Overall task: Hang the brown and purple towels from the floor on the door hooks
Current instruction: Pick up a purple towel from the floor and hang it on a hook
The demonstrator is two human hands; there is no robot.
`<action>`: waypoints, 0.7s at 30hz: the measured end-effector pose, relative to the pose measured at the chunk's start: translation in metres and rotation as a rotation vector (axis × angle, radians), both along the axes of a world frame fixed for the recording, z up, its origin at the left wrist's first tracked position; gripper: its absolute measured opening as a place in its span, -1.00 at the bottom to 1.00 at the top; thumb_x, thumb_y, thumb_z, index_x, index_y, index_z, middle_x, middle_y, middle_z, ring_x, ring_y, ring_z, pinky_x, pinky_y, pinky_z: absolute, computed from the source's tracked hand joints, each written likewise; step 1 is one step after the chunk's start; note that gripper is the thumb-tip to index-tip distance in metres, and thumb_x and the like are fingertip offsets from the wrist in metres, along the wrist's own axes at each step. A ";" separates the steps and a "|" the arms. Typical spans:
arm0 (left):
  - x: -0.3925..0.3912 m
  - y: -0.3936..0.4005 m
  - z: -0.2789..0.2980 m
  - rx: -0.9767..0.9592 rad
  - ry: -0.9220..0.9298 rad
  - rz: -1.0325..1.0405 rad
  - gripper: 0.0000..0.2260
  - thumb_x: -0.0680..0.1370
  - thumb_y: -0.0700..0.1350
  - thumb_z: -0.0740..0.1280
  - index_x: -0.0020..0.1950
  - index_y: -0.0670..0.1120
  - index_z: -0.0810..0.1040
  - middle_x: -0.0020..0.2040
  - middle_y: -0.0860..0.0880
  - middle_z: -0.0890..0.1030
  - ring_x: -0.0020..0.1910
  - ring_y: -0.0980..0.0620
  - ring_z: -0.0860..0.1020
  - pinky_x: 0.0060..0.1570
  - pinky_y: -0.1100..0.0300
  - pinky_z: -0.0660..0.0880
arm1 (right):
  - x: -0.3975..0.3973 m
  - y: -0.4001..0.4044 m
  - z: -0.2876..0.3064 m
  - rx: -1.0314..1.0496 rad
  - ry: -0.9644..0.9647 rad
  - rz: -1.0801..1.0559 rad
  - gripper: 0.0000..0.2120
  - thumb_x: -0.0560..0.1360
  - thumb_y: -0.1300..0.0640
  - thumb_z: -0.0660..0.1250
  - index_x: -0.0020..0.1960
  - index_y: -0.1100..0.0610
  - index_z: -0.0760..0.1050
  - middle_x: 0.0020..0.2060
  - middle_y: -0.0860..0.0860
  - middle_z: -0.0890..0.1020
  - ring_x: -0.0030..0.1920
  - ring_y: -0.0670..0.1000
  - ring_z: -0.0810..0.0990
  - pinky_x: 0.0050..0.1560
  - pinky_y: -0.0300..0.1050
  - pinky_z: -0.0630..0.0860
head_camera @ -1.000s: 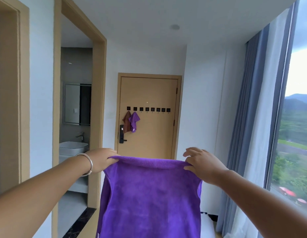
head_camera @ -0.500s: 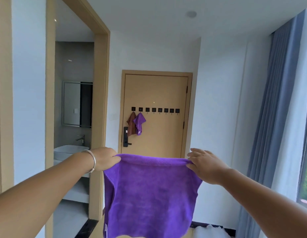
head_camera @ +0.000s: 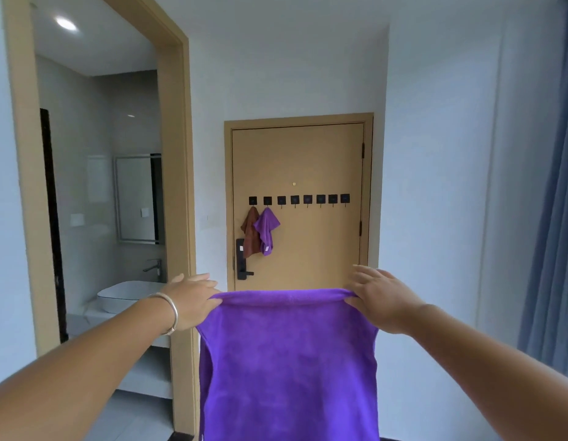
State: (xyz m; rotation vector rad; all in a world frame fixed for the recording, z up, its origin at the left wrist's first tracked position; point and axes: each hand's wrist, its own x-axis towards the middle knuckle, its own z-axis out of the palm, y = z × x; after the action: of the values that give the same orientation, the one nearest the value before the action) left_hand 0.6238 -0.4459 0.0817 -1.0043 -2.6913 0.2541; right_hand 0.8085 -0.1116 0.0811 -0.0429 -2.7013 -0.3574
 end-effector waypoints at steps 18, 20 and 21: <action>-0.221 0.137 -0.002 -0.067 0.057 0.042 -0.62 0.68 0.04 -0.07 0.50 0.22 0.20 0.57 0.06 0.07 0.55 0.02 -0.08 0.45 -0.20 -0.16 | -0.217 0.143 -0.010 0.019 -0.006 -0.086 -0.55 0.64 -0.17 -0.10 0.47 -0.15 0.26 0.53 -0.08 0.16 0.55 -0.04 -0.06 0.51 0.00 -0.05; -0.264 0.148 -0.007 -0.057 0.087 0.026 -0.63 0.67 0.03 -0.06 0.48 0.24 0.22 0.56 0.07 0.10 0.55 0.01 -0.06 0.45 -0.23 -0.13 | -0.251 0.152 -0.007 0.024 -0.008 -0.104 -0.56 0.64 -0.17 -0.10 0.47 -0.16 0.25 0.53 -0.08 0.15 0.55 -0.03 -0.06 0.50 0.01 -0.05; -0.286 0.153 -0.009 -0.057 0.103 0.019 -0.63 0.67 0.03 -0.05 0.46 0.23 0.25 0.54 0.06 0.14 0.54 0.01 -0.03 0.46 -0.25 -0.11 | -0.270 0.156 -0.004 0.030 -0.010 -0.113 -0.56 0.64 -0.18 -0.10 0.47 -0.16 0.25 0.53 -0.08 0.15 0.55 -0.03 -0.06 0.50 0.01 -0.05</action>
State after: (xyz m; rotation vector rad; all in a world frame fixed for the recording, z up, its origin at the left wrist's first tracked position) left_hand 0.3375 -0.2930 0.0725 -0.9545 -2.6153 0.3777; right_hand 0.5387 0.0441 0.0775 -0.1862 -2.7093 -0.4323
